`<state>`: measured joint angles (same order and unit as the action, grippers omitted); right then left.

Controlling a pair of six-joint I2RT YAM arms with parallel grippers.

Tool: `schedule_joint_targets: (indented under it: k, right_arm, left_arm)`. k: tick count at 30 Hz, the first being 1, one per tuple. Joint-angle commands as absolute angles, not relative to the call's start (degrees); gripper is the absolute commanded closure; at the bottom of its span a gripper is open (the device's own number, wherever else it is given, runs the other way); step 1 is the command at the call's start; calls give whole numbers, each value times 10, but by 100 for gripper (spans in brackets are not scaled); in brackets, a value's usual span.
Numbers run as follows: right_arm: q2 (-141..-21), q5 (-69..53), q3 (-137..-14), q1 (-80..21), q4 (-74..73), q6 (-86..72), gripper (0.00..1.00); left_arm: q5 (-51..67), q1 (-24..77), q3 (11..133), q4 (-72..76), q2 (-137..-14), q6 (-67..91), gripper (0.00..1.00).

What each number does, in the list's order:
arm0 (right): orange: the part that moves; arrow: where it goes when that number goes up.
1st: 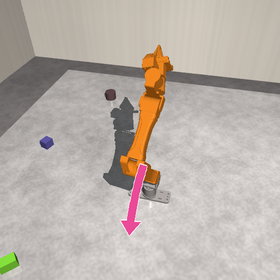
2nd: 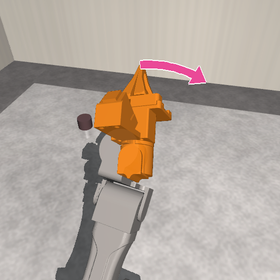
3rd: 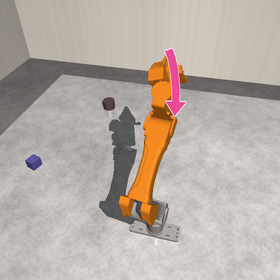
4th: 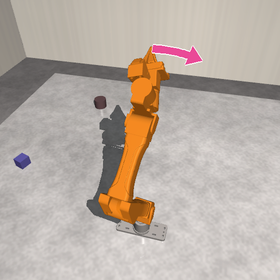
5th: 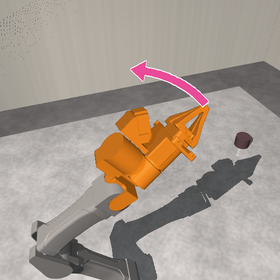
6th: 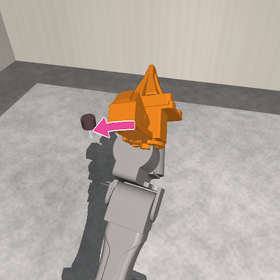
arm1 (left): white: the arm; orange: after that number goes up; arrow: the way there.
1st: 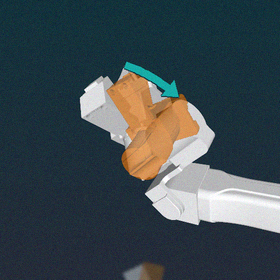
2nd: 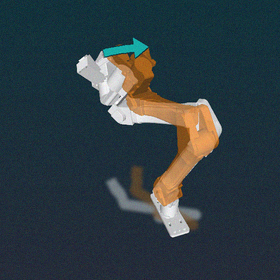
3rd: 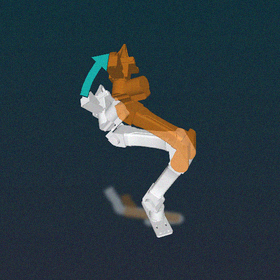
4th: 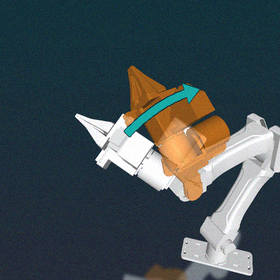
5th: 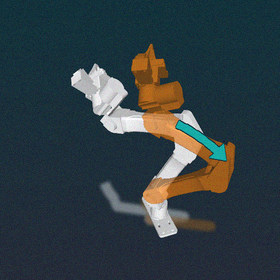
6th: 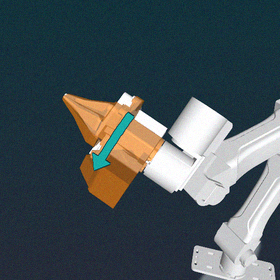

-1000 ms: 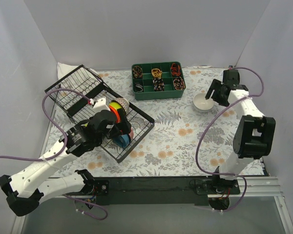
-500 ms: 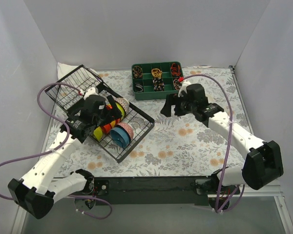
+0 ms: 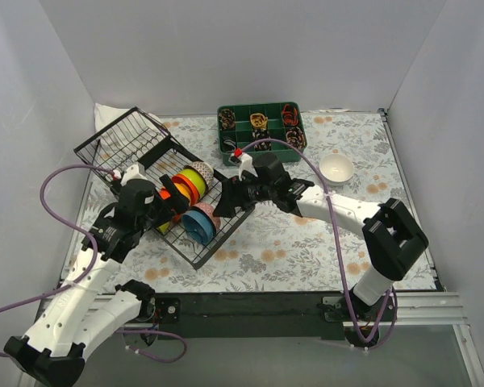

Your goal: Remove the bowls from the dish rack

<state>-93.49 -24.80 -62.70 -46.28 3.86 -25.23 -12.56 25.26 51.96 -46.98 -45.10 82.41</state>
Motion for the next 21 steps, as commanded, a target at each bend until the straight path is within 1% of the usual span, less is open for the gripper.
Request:
schedule_joint_targets:
  k: [1,14,21]
  right_arm:
    - [-967,-279,-666,-474,105,-278,5]
    - [-1026,-287,-683,-483,124,-280,5]
    - [-1059,-313,-692,-488,126,-277,7]
  left_arm:
    - [-119,250,519,-485,-430,835,2]
    - [-116,250,533,-496,-416,829,2]
    - [-104,250,527,-488,-416,826,2]
